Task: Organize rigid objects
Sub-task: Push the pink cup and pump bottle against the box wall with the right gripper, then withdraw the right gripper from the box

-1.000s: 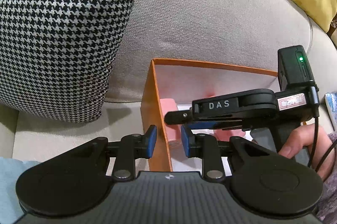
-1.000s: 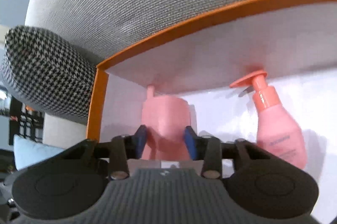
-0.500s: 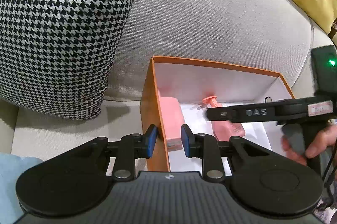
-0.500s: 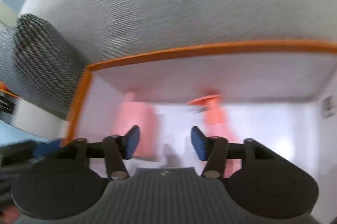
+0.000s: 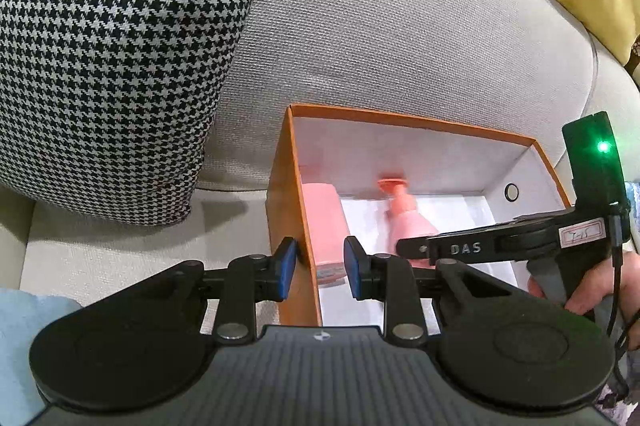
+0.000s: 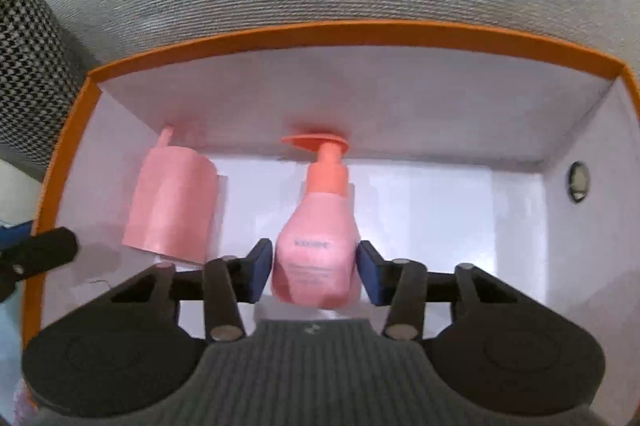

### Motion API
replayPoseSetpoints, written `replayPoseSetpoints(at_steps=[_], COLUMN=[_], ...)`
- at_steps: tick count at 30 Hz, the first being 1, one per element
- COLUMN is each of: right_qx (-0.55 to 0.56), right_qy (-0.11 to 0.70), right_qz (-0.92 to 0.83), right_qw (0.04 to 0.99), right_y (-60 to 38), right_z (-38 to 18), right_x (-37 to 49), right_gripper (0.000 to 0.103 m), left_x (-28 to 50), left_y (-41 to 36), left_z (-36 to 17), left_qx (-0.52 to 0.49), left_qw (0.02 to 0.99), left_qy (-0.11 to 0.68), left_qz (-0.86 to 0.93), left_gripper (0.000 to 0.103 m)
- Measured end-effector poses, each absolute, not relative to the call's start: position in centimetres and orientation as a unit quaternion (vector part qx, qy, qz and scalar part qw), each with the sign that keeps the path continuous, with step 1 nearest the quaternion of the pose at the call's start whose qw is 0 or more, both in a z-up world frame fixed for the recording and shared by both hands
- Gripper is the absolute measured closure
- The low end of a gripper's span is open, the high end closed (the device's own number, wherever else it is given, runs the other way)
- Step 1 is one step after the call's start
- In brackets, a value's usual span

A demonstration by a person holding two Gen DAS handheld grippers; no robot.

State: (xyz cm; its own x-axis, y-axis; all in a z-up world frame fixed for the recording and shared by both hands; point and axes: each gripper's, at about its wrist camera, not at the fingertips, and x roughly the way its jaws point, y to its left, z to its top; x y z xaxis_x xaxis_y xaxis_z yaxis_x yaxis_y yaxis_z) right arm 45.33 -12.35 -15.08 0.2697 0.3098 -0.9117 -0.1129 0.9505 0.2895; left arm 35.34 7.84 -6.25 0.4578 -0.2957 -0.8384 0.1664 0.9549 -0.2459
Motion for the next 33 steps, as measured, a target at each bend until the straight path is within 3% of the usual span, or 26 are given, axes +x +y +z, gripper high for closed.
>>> replayPoseSetpoints(at_steps=[21, 30, 33], right_qx=[0.056, -0.094, -0.156], right_qy=[0.561, 0.545, 0.525], right_qz=[0.236, 0.301, 0.314], right_qw=[0.791, 0.777, 0.775], right_y=[-10.0, -8.0, -7.5], right_z=[-11.6, -11.2, -11.0], right_x=[44.2, 43.2, 42.7], right_gripper=[0.047, 0.044, 0.049], left_x=[34.8, 35.3, 35.6], left_y=[9.4, 9.7, 9.7], left_z=[-5.8, -6.0, -5.8], left_qx=[-0.083, -0.089, -0.087], left_qw=[0.848, 0.846, 0.846], left_qy=[0.505, 0.508, 0.508], left_qz=[-0.137, -0.136, -0.135], left_gripper=[0.072, 0.072, 0.072])
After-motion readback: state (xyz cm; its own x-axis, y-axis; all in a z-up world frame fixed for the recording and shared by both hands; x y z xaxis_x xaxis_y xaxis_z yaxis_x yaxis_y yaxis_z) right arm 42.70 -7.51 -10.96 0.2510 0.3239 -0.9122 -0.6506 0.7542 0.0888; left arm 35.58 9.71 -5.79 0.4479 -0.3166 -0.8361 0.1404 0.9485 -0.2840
